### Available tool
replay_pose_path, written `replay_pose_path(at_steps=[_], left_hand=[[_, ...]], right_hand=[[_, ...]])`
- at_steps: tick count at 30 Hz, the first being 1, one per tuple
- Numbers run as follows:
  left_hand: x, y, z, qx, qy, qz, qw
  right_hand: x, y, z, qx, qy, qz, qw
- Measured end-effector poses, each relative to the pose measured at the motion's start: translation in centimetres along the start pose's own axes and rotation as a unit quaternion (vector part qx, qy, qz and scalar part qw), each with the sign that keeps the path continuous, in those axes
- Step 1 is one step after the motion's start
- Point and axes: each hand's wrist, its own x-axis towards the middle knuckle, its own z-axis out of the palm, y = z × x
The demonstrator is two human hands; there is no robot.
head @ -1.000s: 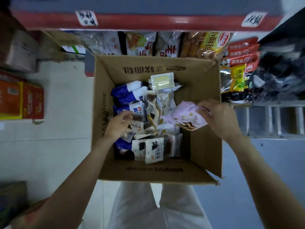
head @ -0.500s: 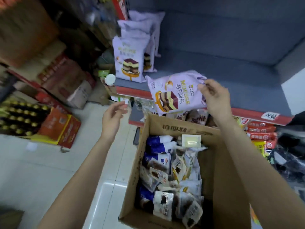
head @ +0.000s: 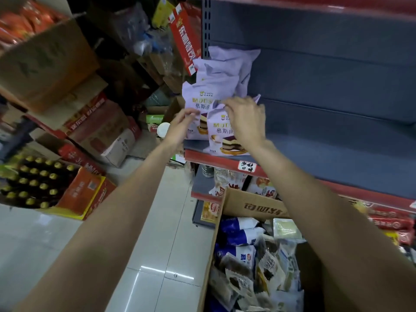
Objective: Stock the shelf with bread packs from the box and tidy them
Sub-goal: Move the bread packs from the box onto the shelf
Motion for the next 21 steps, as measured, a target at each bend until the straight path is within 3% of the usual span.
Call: replay_pose_path(at_steps=[2,5,8,11,16,21], left_hand=[[0.3,-0.3,0.0,0.002,0.004,-0.001,1.000],[0.5,-0.6,0.1,0.012,0.013,0.005,1.000],[0.3,-0.7,0.5,0.001,0.005,-0.014,1.000],[0.3,-0.4,1.1,0.018,0.007,-0.020,1.000],[0.3,-0.2,1.2,0.012,0.021,-0.023,0.999],[0.5,-0.2,1.0,-0.036,0.012,-0.039,0.999]], right_hand=[[1.5,-0.4,0.4,0.021,-0.019,0.044,0.999],[2.6,0.3,0.9,0.139,-0.022,0.086,0.986],[1.6,1.4,0.3,0.248,0.026,0.098,0.964],[-0.2,2.3,0.2,0.265,0.069,0.132,0.953],[-2.7,1.7,0.5,0.390,-0.027,0.244,0.888],[-2.6,0.9,0.6,0.412,-0.063,0.220,0.882]])
